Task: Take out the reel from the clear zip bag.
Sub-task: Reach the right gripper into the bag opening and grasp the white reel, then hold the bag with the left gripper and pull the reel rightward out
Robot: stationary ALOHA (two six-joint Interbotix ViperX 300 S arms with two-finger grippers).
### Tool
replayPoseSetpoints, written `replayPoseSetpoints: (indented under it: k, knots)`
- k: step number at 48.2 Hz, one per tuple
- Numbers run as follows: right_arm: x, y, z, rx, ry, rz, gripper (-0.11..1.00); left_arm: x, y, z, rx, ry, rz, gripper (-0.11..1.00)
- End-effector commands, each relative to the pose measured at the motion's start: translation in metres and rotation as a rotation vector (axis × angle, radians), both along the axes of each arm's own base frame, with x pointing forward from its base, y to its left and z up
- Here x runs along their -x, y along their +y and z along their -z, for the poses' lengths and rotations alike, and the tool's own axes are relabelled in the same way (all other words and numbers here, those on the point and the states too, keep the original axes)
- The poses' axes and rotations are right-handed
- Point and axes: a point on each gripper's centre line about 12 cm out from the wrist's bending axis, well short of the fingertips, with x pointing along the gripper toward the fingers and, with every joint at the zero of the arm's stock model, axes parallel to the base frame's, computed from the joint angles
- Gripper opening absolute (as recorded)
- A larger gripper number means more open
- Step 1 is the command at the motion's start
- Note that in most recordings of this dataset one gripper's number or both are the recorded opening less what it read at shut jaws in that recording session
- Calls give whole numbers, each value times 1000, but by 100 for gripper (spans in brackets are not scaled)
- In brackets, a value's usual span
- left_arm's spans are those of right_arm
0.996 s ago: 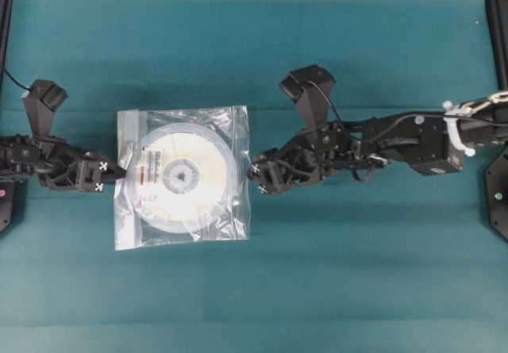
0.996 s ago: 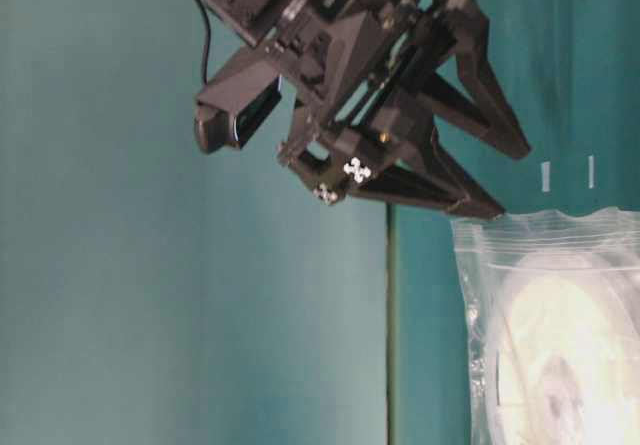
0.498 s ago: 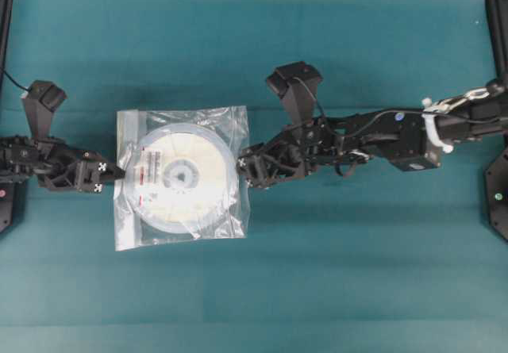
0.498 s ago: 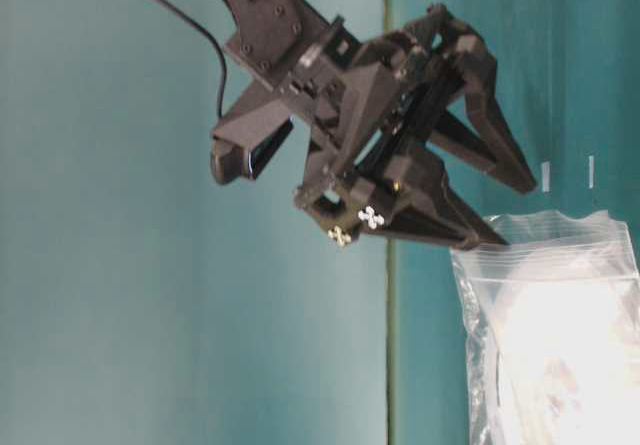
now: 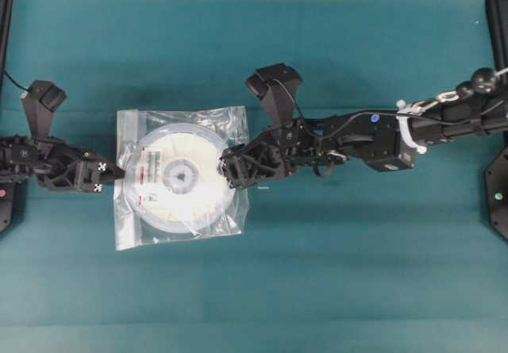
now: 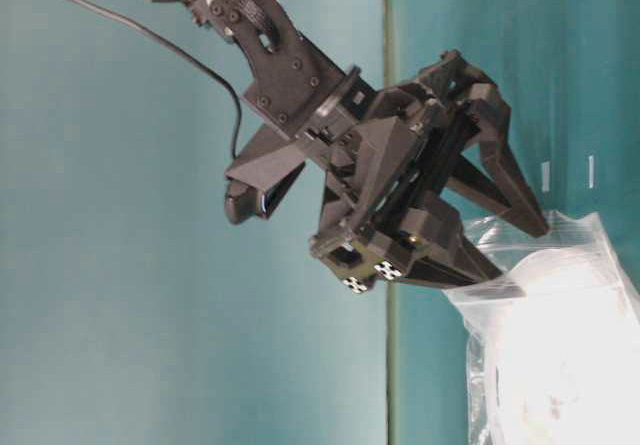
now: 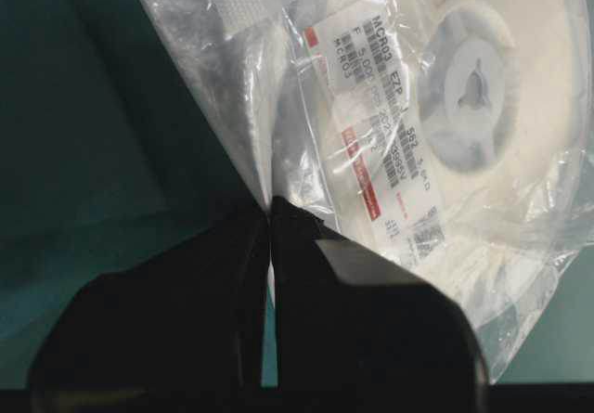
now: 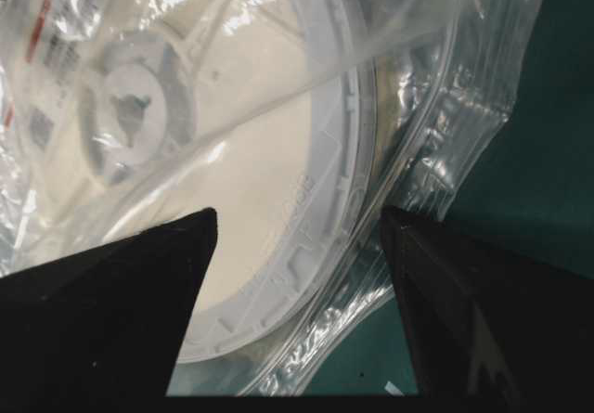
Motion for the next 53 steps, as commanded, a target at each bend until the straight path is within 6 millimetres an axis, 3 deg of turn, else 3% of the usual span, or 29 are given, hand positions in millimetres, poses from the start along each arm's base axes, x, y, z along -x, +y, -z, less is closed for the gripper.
replayPoseSetpoints:
  k: [1,29,40,53]
  knots:
    - [-6,4,-7,-5,-22,-3,85,-3,1,-2,-4,-12,-1,0]
    - [-23,14,-6,-2,-40,-30,83,-3,1,-2,-4,-10,2,0]
    - [-25,15,-8,2,-58,-31,74,-3,1,-2,-4,-12,2,0]
    - [-29,15,-11,5,-90,-29,73,-3,1,-1,-3,-4,1,0]
